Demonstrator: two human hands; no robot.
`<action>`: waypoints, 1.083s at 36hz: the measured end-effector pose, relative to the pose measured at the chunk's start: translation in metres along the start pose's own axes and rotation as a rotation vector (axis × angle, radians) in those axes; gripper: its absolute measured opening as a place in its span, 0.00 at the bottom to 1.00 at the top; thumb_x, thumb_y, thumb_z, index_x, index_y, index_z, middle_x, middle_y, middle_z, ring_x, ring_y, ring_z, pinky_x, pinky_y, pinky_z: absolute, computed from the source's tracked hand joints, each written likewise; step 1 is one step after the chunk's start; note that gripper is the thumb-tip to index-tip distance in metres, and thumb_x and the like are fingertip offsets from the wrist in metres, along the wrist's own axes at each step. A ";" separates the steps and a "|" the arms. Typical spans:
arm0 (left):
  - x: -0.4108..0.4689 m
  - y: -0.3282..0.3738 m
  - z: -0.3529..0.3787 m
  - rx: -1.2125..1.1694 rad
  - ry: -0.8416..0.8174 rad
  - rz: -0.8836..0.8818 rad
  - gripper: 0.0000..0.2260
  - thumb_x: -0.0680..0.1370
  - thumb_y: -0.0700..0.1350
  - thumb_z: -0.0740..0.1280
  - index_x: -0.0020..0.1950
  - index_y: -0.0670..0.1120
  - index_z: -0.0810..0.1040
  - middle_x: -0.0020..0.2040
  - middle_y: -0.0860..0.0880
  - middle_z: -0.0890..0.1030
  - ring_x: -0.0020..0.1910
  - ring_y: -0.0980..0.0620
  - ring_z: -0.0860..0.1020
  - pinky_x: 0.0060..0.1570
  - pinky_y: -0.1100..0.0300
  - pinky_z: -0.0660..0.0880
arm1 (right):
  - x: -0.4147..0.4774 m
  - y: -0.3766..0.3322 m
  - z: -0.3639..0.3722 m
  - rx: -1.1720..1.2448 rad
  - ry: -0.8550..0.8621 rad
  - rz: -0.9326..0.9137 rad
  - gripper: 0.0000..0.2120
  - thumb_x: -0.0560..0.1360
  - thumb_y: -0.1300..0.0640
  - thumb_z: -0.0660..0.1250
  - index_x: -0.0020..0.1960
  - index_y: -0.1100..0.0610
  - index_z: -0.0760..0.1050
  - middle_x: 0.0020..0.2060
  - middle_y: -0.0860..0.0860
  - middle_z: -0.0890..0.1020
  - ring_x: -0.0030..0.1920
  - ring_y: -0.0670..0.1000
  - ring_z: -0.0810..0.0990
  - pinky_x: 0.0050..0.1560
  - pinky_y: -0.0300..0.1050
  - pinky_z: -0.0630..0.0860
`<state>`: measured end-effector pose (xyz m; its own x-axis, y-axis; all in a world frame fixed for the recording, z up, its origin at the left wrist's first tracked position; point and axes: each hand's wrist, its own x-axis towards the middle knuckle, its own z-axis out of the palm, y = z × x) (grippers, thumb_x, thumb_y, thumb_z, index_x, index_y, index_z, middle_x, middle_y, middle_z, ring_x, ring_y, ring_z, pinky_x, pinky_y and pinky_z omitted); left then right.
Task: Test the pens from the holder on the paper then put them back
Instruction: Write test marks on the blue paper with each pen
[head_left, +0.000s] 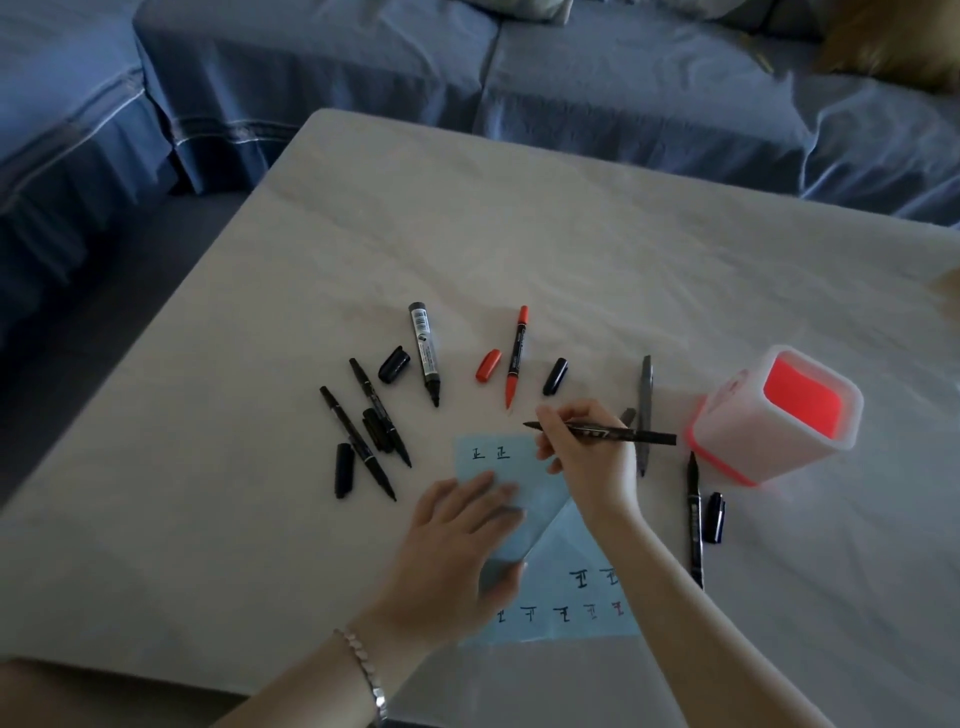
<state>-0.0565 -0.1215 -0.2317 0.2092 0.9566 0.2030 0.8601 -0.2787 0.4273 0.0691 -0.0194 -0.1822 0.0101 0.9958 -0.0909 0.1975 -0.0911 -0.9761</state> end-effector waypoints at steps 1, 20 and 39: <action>0.000 0.000 0.000 -0.003 0.001 -0.001 0.17 0.70 0.57 0.62 0.56 0.54 0.77 0.61 0.57 0.78 0.65 0.54 0.71 0.65 0.54 0.61 | 0.000 0.003 0.003 -0.011 0.044 0.013 0.10 0.72 0.59 0.70 0.34 0.55 0.72 0.25 0.51 0.78 0.22 0.42 0.74 0.25 0.35 0.71; 0.002 0.002 -0.005 -0.033 -0.029 -0.025 0.17 0.71 0.56 0.61 0.57 0.53 0.79 0.62 0.55 0.78 0.66 0.52 0.72 0.65 0.55 0.60 | 0.002 0.028 0.011 -0.277 0.252 -0.110 0.14 0.70 0.61 0.69 0.29 0.63 0.69 0.25 0.60 0.76 0.26 0.50 0.70 0.30 0.42 0.68; 0.002 0.000 -0.003 -0.025 -0.040 -0.030 0.18 0.71 0.57 0.61 0.57 0.52 0.79 0.62 0.54 0.78 0.66 0.51 0.71 0.65 0.54 0.60 | 0.002 0.029 0.011 -0.281 0.269 -0.132 0.20 0.68 0.65 0.68 0.25 0.53 0.61 0.20 0.46 0.65 0.24 0.41 0.68 0.26 0.32 0.62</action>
<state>-0.0578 -0.1201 -0.2284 0.2018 0.9671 0.1546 0.8545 -0.2510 0.4547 0.0639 -0.0196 -0.2127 0.2156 0.9688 0.1224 0.4740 0.0057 -0.8805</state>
